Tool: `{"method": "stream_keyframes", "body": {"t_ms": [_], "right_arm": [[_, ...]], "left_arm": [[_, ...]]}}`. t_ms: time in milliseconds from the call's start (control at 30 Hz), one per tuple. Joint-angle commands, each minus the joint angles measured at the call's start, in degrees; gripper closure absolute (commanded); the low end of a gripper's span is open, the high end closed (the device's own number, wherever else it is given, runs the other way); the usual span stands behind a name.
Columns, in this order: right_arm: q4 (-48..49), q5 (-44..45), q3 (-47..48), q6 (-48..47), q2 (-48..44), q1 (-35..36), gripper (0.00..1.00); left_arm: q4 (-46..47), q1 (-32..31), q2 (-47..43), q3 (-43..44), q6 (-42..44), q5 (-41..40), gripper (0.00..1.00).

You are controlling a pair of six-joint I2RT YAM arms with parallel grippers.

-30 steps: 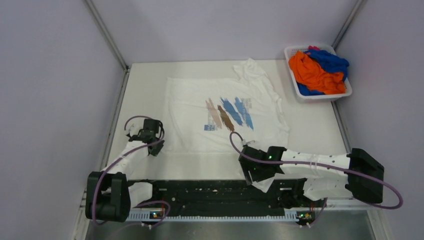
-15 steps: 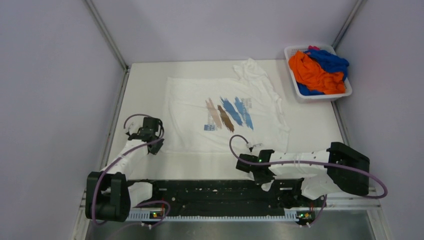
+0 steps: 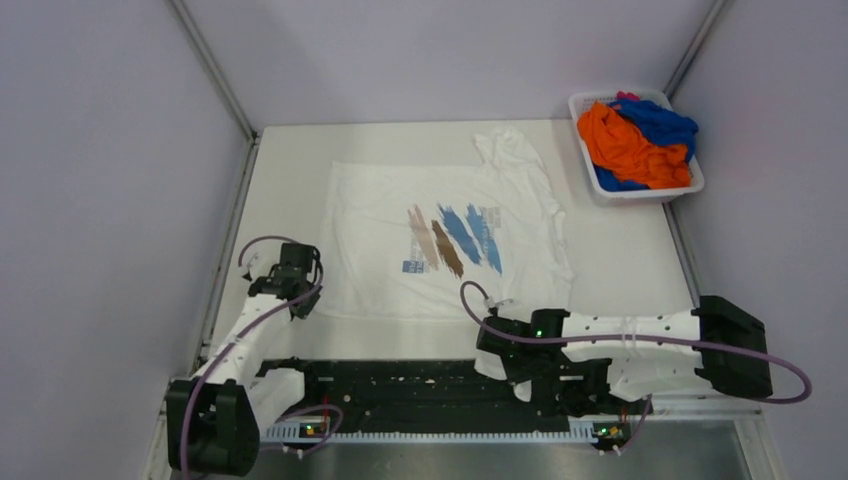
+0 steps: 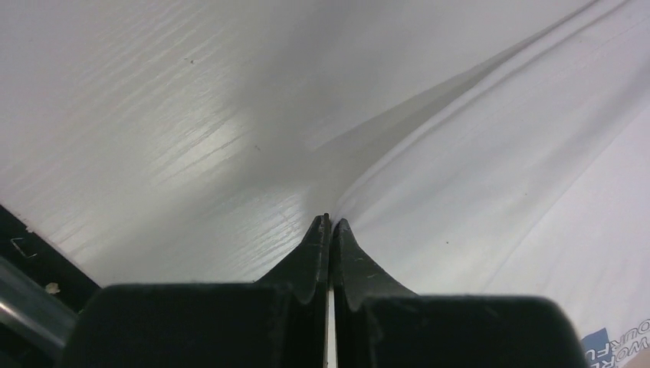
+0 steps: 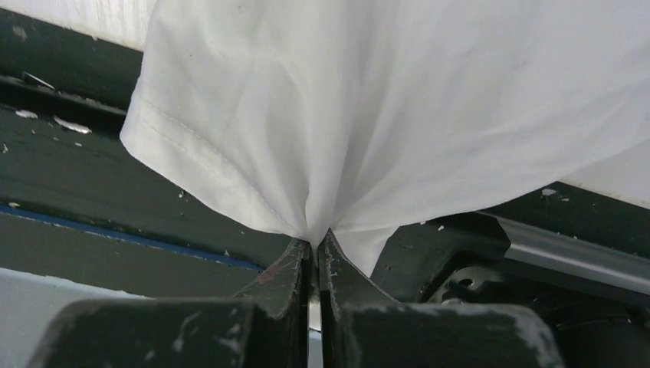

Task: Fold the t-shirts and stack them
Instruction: Grab the side of the flattened tshirt closest away from the robot with both arms, then fold the flattened tshirt in 1/3 of the way

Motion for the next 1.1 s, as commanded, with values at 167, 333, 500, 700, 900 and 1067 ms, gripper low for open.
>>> {"method": "stream_keyframes", "body": {"t_ms": [167,333,500,700,900,1067], "right_arm": [[-3.56,12.29,5.87,-0.79,-3.02,-3.64,1.00],[1.02,21.33,10.87,-6.35,-4.60,-10.22,1.00],[10.01,21.27,11.29,-13.29,-7.08,-17.74,1.00],[14.85,20.54,12.56,-19.25,-5.32,-27.32,1.00],[21.00,18.53,13.84,-24.61,-2.19,-35.23,1.00],[24.22,18.17,16.29,-29.17,0.93,-38.95,1.00]], "left_arm": [[-0.25,0.14,-5.58,0.51,-0.15,2.20,1.00],[4.55,0.14,-0.49,3.62,0.20,7.60,1.00],[5.26,0.14,6.99,8.92,0.22,7.65,1.00],[5.89,0.29,12.92,14.26,-0.80,4.89,1.00],[5.43,1.40,19.99,20.42,-0.81,4.48,1.00],[6.47,1.74,24.22,23.85,-0.98,5.82,1.00]]}}
